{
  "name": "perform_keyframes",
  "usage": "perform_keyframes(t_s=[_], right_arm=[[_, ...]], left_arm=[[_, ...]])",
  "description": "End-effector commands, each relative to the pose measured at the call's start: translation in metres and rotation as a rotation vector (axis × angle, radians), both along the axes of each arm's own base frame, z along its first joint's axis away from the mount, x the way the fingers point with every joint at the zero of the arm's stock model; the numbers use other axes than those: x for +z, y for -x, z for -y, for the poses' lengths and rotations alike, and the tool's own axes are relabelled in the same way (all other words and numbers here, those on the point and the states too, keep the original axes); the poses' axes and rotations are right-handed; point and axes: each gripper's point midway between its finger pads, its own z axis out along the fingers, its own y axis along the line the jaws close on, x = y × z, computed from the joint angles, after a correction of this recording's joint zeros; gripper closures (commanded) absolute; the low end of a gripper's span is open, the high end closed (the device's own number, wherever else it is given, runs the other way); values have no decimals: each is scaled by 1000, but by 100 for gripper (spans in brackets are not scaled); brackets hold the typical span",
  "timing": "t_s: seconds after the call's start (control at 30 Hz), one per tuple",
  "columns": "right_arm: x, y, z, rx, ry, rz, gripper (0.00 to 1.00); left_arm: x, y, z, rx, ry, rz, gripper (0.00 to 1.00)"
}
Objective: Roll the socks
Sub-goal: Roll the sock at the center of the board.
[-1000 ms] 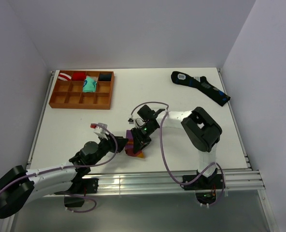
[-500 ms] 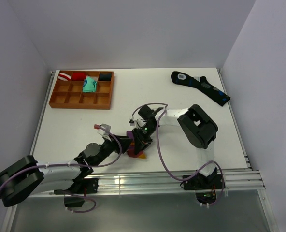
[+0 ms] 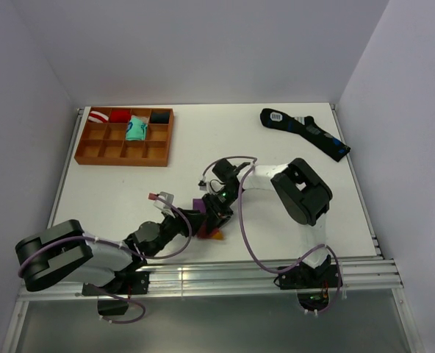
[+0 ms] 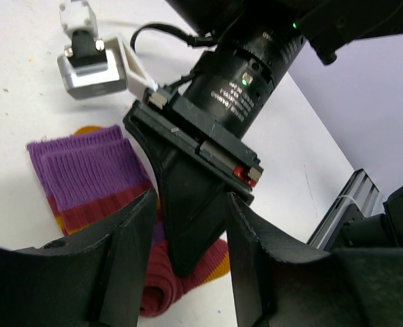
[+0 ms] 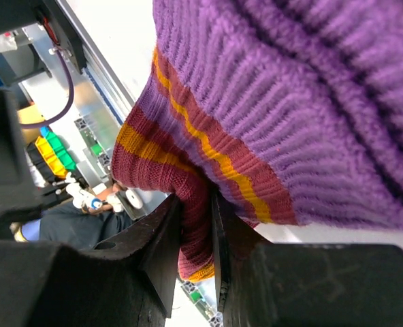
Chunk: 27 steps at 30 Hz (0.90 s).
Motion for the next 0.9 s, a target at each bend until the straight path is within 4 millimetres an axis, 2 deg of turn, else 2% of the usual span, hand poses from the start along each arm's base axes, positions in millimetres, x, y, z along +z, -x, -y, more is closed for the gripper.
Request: perform_keyframes(t_s=[0.0,0.1,0.37,0.5,0.6,0.73,0.87], right_arm=[[9,-11,2,-18,-24,14,71],[10,-23,5,-36,-22,33,71],[17,-38,13,-69,-37,46,71],[19,-35,15,-68,-41,46,71],[21,-32,15,-68,-51,47,71],[26,-29,17,-68,-61,53,70],[34,-27,18,-70,-73,79,70]], left_arm=[[-67,31,-56,41,-121,-102,49],[-69,33,-59,46,-117,-113,48],[-77,34,-61,56,-141,-136,41],[-78,33,-58,53,-153,-134,39],[-82,33,-57,48,-175,-132,32],[-78,35,-52,8,-174,-103,28],[-85,33,-51,18,-203,-112,28]])
